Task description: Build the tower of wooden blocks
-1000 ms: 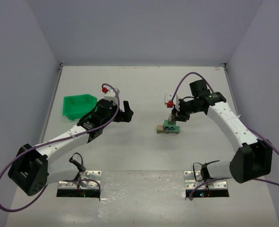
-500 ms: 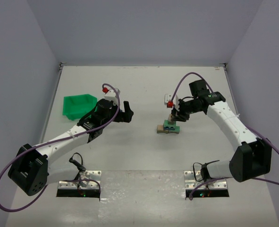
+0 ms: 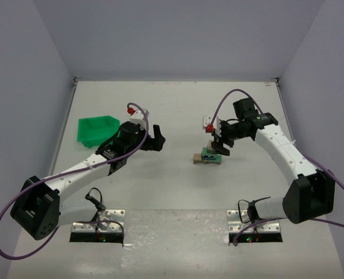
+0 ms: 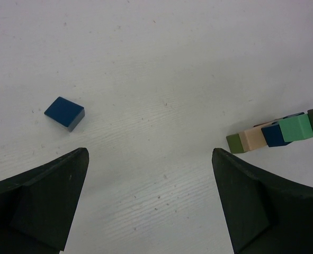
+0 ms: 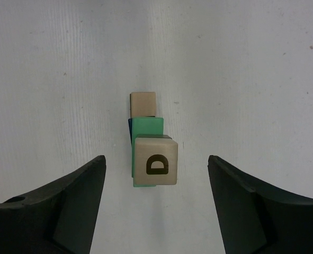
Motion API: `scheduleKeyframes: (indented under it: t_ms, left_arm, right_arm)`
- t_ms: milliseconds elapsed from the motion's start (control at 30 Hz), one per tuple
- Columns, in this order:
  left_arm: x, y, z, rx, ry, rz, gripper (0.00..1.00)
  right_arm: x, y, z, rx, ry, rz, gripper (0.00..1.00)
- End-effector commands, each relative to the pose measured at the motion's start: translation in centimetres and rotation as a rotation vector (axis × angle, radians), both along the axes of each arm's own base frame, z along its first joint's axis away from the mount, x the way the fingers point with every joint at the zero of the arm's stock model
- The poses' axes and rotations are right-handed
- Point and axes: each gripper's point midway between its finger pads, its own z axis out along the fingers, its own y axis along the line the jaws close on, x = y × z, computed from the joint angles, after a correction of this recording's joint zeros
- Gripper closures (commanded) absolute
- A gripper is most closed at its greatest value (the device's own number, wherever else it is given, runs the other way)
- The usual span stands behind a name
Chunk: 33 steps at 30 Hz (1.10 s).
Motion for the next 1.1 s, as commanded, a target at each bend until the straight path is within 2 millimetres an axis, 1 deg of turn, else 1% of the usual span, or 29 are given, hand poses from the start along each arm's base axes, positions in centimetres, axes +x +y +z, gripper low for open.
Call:
scheduleKeyframes:
  t_ms: [0, 33, 67, 100, 167, 367, 633, 1067]
  left_arm:
    - [0.7, -1.1, 1.9, -0.030, -0.063, -0.031, 0.00]
    - [0.7, -1.1, 1.9, -0.031, -0.061, -0.031, 0.00]
    - [0.7, -1.1, 1.9, -0.033, -0.061, -0.031, 0.00]
    - [0.7, -1.2, 2.0, -0.033, -0.062, -0.031, 0.00]
    - [0.8, -1.2, 2.1, -0.034, -0.065, -0.032, 0.00]
    - [0.8, -1.2, 1.8, -0.027, -0.061, -0.036, 0.00]
    - [0.8, -1.3, 1.8, -0.026, -0.060, -0.038, 0.00]
    - [0.7, -1.2, 2.0, -0.025, -0.065, -0.042, 0.00]
  right_arm:
    - [0.9, -0.1, 0.5, 0.004, -0.034, -0.024, 0.19]
    - [1.2, -0.2, 0.4, -0.002, -0.044, -0.034, 0.09]
    - [1.4, -0.4, 0.3, -0.005, -0.053, -0.044, 0.02]
    - [1.7, -0.5, 0.2, -0.009, -0.061, -0.055, 0.01]
    - [2.1, -0.5, 0.0, -0.010, -0.066, -0.075, 0.01]
    - [2.6, -0.4, 0.3, -0.002, -0.083, -0.091, 0.01]
    - [3.4, -0.6, 0.2, -0.006, -0.102, -0.112, 0.01]
    - [3.2, -0.6, -0.1, -0.017, -0.109, -0.097, 0.01]
